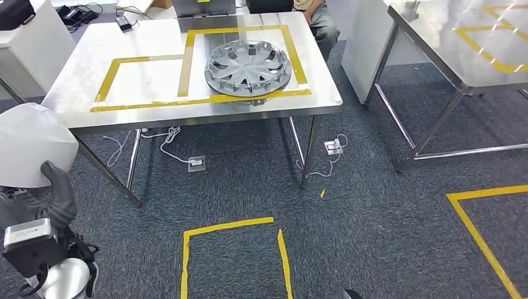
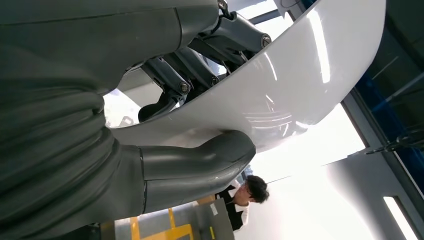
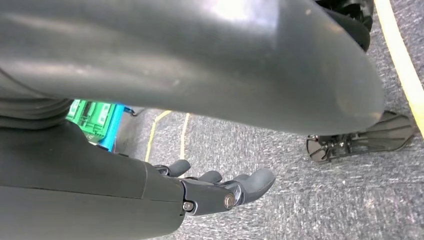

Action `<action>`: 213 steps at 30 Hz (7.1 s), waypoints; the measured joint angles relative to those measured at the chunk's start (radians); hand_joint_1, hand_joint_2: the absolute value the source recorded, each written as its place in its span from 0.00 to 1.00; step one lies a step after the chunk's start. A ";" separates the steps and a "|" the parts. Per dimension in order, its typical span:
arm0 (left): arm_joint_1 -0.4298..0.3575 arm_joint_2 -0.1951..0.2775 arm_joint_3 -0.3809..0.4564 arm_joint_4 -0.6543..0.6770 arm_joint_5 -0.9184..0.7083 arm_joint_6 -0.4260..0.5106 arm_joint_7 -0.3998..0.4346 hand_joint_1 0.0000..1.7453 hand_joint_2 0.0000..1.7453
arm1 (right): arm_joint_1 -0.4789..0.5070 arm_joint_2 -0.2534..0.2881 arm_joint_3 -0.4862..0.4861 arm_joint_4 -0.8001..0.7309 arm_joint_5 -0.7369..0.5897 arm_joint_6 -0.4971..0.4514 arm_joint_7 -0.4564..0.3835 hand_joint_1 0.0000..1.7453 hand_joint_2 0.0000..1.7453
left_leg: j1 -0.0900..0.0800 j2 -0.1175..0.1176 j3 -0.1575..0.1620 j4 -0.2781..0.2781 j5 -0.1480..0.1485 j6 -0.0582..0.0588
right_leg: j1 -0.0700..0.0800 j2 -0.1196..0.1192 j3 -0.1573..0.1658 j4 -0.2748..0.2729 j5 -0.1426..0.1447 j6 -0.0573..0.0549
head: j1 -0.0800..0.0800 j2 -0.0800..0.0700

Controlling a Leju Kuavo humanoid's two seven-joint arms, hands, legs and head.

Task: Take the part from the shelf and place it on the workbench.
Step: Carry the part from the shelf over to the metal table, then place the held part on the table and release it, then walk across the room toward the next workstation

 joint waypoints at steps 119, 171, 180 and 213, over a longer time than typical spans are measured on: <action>-0.578 -0.061 0.298 1.054 -0.663 0.232 0.006 0.00 0.00 | 0.014 0.019 -0.083 0.005 -0.012 -0.024 -0.008 0.00 0.00 | 0.000 0.001 0.006 -0.208 0.157 0.008 | -0.013 0.010 -0.026 0.022 -0.015 0.041 | -0.005 0.000; -0.537 -0.015 0.156 1.006 -0.434 0.240 -0.002 0.00 0.00 | 0.000 0.030 -0.084 0.009 0.036 0.040 -0.013 0.00 0.00 | 0.000 0.016 -0.108 -0.065 0.093 -0.010 | -0.011 0.005 0.006 0.005 -0.016 0.010 | 0.009 0.000; -0.542 -0.009 0.138 1.008 -0.419 0.236 -0.002 0.00 0.00 | 0.000 0.029 -0.084 0.009 0.039 0.037 -0.011 0.00 0.00 | 0.003 0.007 0.093 -0.206 0.085 -0.004 | -0.017 0.006 -0.093 0.013 0.074 0.048 | 0.015 0.000; -0.536 0.019 0.129 1.014 -0.397 0.235 -0.002 0.00 0.00 | 0.001 0.032 -0.086 0.011 0.035 0.024 -0.013 0.00 0.00 | 0.018 0.009 0.067 -0.194 0.097 0.006 | -0.025 -0.002 -0.119 0.005 0.115 0.072 | 0.048 0.000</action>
